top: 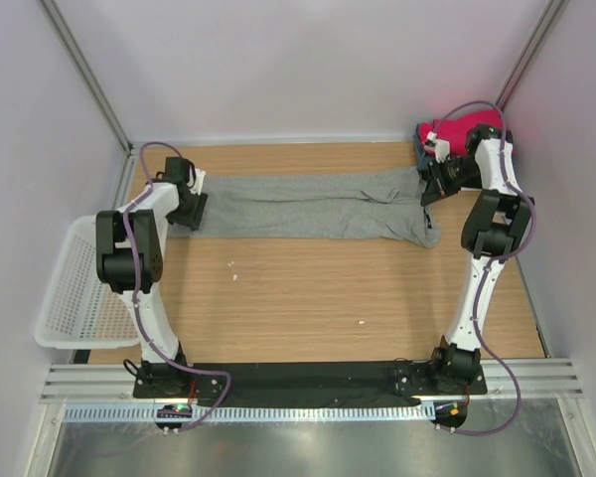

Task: Fold and stack the t-shirts
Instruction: Fold the tshirt

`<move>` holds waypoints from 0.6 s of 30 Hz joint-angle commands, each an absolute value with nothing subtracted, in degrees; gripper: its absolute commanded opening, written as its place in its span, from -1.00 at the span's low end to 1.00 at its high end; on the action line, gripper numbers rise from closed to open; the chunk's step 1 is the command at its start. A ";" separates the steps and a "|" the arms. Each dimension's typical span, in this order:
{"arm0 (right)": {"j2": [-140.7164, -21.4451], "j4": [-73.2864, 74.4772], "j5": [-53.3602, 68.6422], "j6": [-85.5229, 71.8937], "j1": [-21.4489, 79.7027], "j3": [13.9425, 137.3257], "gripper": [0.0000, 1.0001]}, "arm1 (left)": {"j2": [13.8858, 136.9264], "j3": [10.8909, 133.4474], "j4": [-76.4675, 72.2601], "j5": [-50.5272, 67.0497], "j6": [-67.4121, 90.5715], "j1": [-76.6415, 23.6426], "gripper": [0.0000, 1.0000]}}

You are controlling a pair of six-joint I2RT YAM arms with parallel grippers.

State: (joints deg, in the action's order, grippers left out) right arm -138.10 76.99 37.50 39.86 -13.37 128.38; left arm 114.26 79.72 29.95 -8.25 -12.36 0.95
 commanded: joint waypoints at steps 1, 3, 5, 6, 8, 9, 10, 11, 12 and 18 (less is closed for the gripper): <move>-140.09 84.99 36.48 38.15 -13.10 132.97 -0.97 | 115.05 77.70 29.79 -9.23 -12.39 2.55 0.22; -141.15 84.99 35.69 37.97 -13.10 134.03 -0.97 | 114.96 77.70 29.79 -9.32 -12.57 2.46 0.22; -141.59 84.38 35.16 37.18 -13.10 135.26 -0.97 | 115.05 77.70 29.79 -9.32 -12.66 2.64 0.22; -141.68 83.85 34.37 36.83 -13.10 135.44 -0.97 | 115.14 77.78 29.79 -9.32 -12.66 2.64 0.22; -141.68 82.28 33.75 35.87 -13.10 135.44 -0.97 | 115.22 77.87 29.79 -9.05 -12.48 2.72 0.22; -141.68 81.66 33.40 35.60 -13.10 135.44 -0.97 | 115.22 77.87 29.79 -9.05 -12.48 2.64 0.22; -141.59 81.13 32.88 35.51 -13.01 135.53 -0.97 | 115.31 77.87 29.79 -9.05 -12.57 2.72 0.22; -141.59 80.95 32.61 35.25 -13.01 135.35 -0.97 | 115.31 77.78 29.79 -9.05 -12.48 2.72 0.22; -141.50 80.77 32.43 35.24 -12.92 135.44 -0.97 | 115.31 77.70 29.79 -9.05 -12.57 2.64 0.22; -139.92 78.40 30.50 33.93 -13.01 134.30 -0.84 | 114.96 77.43 29.62 -8.70 -12.31 2.72 0.22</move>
State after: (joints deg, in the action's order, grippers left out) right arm -142.15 76.88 32.18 35.40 -13.10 132.92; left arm 114.24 79.59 29.43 -7.88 -12.38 1.26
